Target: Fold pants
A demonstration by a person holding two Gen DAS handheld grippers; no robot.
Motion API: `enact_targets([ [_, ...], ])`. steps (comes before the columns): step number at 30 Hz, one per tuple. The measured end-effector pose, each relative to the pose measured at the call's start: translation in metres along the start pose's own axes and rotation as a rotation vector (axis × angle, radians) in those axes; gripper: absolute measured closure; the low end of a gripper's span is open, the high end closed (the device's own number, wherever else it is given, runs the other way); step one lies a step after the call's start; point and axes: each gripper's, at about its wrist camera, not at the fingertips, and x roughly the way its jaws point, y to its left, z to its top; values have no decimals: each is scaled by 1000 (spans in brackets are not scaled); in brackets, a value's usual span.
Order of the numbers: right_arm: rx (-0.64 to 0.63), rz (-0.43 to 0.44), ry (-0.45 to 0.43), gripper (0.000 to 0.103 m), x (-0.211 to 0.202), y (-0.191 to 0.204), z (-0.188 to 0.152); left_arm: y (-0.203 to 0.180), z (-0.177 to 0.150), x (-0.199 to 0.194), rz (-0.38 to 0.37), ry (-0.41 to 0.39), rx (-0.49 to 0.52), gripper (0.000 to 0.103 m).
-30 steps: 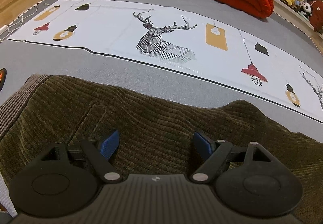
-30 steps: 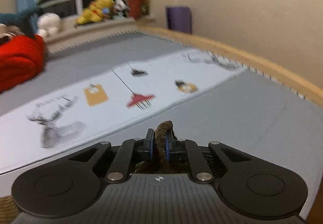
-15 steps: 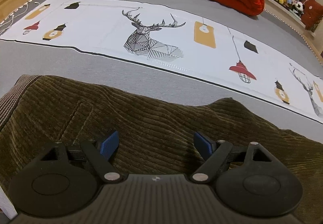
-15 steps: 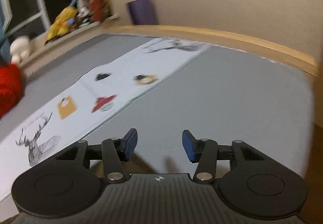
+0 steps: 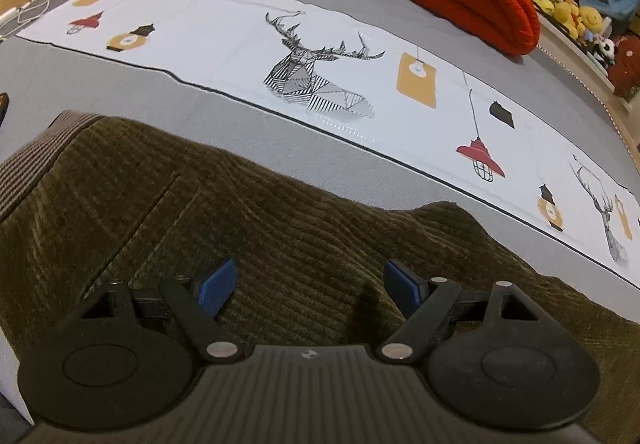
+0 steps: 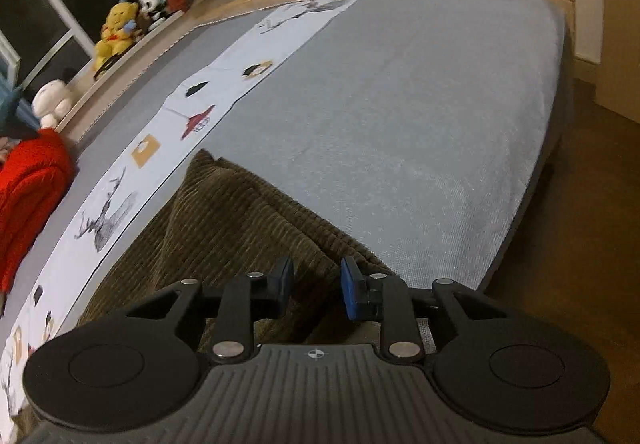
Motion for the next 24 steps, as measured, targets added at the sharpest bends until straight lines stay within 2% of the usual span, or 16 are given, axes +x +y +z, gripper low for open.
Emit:
enact_targets([
  [1, 2, -1, 4, 73, 1, 0, 1, 0, -1, 0, 7, -1, 2, 18],
  [2, -10, -17, 5, 88, 2, 1, 1, 0, -2, 0, 13, -4, 6, 18],
  [3, -50, -46, -6, 91, 3, 4, 0, -1, -3, 1, 23, -6, 13, 18],
  [7, -72, -72, -125, 93, -20, 13, 5, -4, -7, 3, 48, -12, 40, 18],
  [11, -101, -143, -62, 93, 1, -1, -9, -6, -8, 6, 51, -6, 54, 18],
  [13, -118, -131, -97, 93, 1, -1, -14, -6, -8, 6, 57, -13, 54, 18],
  [17, -70, -118, -105, 92, -7, -1, -10, -5, -7, 4, 44, -12, 40, 18],
  [18, -86, -133, -97, 91, -5, -1, -9, -5, -6, 4, 39, -13, 38, 18],
  [19, -99, -158, -86, 83, -2, -1, -7, -5, -5, 4, 38, -14, 39, 18],
  [20, -109, -187, -78, 63, -1, -2, -4, -4, -4, 4, 39, -16, 41, 18],
  [21, -121, -223, -97, 58, -6, 0, -2, -3, -3, 3, 40, -20, 42, 18],
  [22, -141, -255, -142, 58, -15, 4, -1, -2, -3, 1, 38, -27, 41, 17],
  [24, -211, -309, -227, 51, -34, 19, 3, 2, -3, -3, 35, -56, 43, 12],
])
